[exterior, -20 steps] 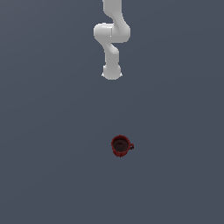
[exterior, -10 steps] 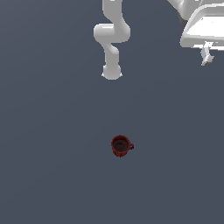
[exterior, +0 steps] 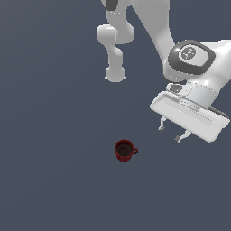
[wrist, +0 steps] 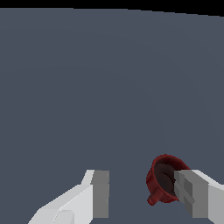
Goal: Pick up the object and move it to a goal position.
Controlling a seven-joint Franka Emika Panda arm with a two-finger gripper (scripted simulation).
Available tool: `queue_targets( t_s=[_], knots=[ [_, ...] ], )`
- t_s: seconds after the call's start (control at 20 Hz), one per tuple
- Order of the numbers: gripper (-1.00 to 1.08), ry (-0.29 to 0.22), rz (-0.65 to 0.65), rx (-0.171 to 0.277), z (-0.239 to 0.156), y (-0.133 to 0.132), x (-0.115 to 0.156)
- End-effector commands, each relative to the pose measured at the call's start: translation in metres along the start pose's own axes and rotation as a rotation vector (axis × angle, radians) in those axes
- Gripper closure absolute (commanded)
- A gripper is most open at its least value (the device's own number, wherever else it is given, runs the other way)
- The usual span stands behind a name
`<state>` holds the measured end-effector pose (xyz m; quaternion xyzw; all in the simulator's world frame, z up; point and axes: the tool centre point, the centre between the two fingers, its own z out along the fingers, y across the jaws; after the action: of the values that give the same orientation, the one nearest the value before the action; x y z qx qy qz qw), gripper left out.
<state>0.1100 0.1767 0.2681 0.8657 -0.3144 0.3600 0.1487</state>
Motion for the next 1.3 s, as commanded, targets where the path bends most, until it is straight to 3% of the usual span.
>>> queue_targets(
  t_s=[0.0, 0.25, 0.55, 1.25],
  knots=[
    [-0.2, -0.027, 0.014, -0.053, 0.046, 0.015, -0.022],
    [-0.2, -0.075, 0.04, -0.134, 0.114, 0.045, -0.056],
    [-0.2, -0.109, 0.061, -0.189, 0.157, 0.07, -0.081],
    [-0.2, -0.12, 0.073, -0.195, 0.166, 0.071, -0.092]
  ],
)
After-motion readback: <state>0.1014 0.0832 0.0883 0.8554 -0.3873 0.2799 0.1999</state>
